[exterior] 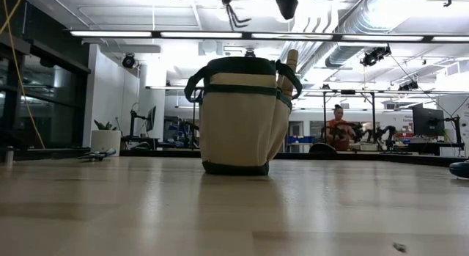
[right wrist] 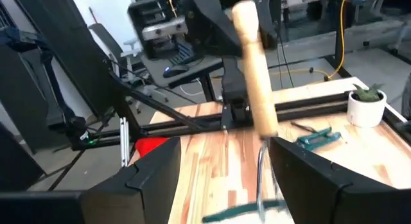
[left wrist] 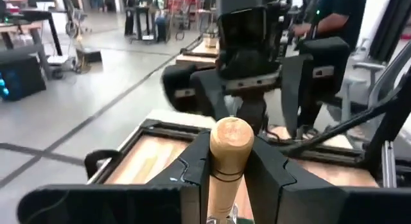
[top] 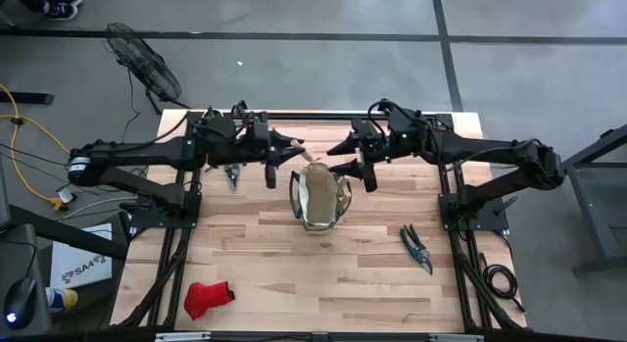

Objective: Pick & Place Garden tools in Gardening bag
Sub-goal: Put the hand rake into the gardening bag

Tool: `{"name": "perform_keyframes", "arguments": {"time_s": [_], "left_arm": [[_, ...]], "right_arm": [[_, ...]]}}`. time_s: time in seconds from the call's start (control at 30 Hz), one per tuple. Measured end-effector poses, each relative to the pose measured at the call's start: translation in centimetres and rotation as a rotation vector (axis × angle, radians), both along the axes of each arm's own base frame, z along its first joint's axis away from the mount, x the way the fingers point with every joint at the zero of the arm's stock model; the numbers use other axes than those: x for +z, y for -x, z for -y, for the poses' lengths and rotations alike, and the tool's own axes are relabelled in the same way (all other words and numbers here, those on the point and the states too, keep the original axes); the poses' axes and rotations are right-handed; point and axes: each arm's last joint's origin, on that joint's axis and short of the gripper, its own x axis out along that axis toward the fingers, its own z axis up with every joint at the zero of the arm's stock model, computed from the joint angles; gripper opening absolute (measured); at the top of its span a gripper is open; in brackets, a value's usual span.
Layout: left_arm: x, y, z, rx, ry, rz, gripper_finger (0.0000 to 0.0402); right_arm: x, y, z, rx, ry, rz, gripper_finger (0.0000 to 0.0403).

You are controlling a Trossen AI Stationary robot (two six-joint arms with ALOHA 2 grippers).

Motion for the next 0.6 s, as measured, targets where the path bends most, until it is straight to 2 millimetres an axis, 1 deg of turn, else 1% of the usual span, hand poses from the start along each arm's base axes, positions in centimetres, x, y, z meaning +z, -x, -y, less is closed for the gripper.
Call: {"name": "perform_keyframes", "arguments": {"time_s": [0.1,0.27,0.4,0.6], "left_arm": [[-0.4,1.0,0.1,0.001,0.009,-0.104,0.0062],[-1.7,1.6,0.2,0.003,0.055,-0.252,0.0062],[-2.8,1.9,0.2,0.003,0.093,-0.367,0.0062],[-3.5,2.2,0.3,-0.010,0.108,-0.446,0.0062]], "right_arm": [[0.4,0.8,-0.1,-0.031,0.002,-0.020,0.0230],[0.6,2.0,-0.1,-0.109,0.010,-0.069,0.0230],[0.6,2.5,0.0,-0.168,0.021,-0.091,0.0230],[0.4,2.5,0.1,-0.217,0.024,-0.115,0.0231]]}}
